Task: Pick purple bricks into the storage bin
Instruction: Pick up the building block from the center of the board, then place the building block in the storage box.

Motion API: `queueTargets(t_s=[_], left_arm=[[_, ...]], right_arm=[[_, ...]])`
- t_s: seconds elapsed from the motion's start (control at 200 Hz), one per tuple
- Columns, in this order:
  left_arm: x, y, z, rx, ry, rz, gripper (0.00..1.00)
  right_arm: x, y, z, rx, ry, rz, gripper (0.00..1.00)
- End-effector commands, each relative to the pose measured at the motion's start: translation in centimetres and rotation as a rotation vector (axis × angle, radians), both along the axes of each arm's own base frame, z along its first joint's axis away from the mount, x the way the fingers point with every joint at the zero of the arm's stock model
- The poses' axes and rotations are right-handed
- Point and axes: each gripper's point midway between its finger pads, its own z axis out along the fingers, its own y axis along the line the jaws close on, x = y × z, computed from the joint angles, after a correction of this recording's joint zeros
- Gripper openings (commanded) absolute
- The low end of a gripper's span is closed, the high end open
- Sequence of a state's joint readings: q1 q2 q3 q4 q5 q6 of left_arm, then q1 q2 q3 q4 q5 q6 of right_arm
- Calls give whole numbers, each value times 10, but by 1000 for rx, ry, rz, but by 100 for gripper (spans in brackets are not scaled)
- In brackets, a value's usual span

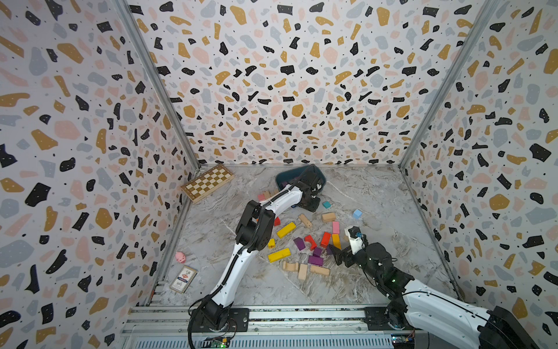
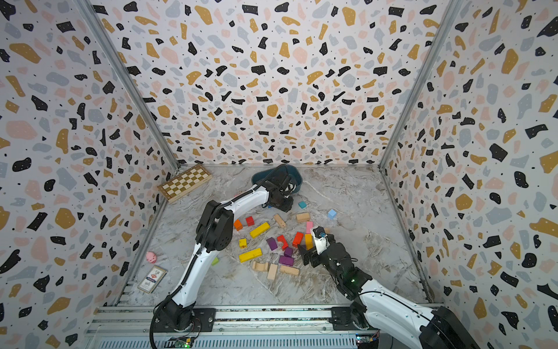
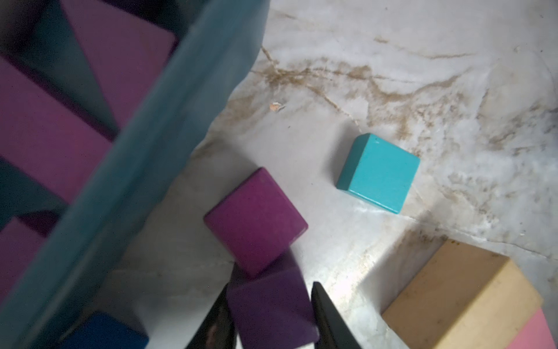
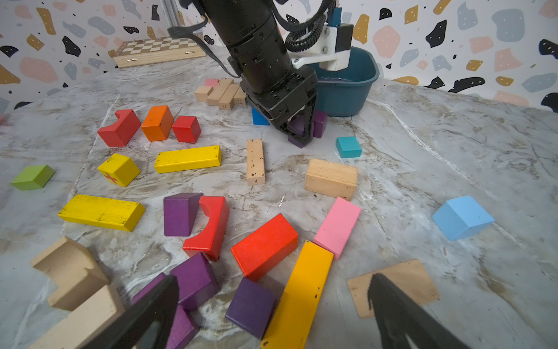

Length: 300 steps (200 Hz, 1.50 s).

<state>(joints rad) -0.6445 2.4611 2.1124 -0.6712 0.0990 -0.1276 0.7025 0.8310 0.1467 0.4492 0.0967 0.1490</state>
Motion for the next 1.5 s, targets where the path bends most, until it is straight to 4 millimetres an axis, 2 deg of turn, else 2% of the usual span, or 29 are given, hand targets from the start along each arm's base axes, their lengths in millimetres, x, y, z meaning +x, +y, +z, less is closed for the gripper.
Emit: queueTargets(t_s=[0.0, 0.21, 0.35, 0.496, 0.691, 0.891, 1.191, 1.497], left_arm=[[3, -3, 3, 4, -14, 0, 32], [1, 1, 8, 21, -18, -6, 12], [-5, 7, 25, 26, -35, -21, 2], [-12, 12, 58, 8, -81, -45, 1], [-10, 14, 105, -11, -168, -82, 0], [5, 8, 131, 9, -247, -124, 0], [44, 7, 147, 26, -337, -131, 0], [73, 20, 130, 14, -340, -102, 0]], right_arm=[[0, 2, 5, 7, -17, 8, 100], [0, 2, 4, 7, -18, 10, 100], [0, 2, 5, 9, -18, 9, 100], [-1, 3, 5, 7, -19, 13, 100], [0, 3, 5, 6, -19, 11, 100], [-1, 3, 5, 8, -20, 11, 100], [-1, 2, 5, 9, -23, 8, 100], [0, 2, 5, 6, -21, 9, 100]])
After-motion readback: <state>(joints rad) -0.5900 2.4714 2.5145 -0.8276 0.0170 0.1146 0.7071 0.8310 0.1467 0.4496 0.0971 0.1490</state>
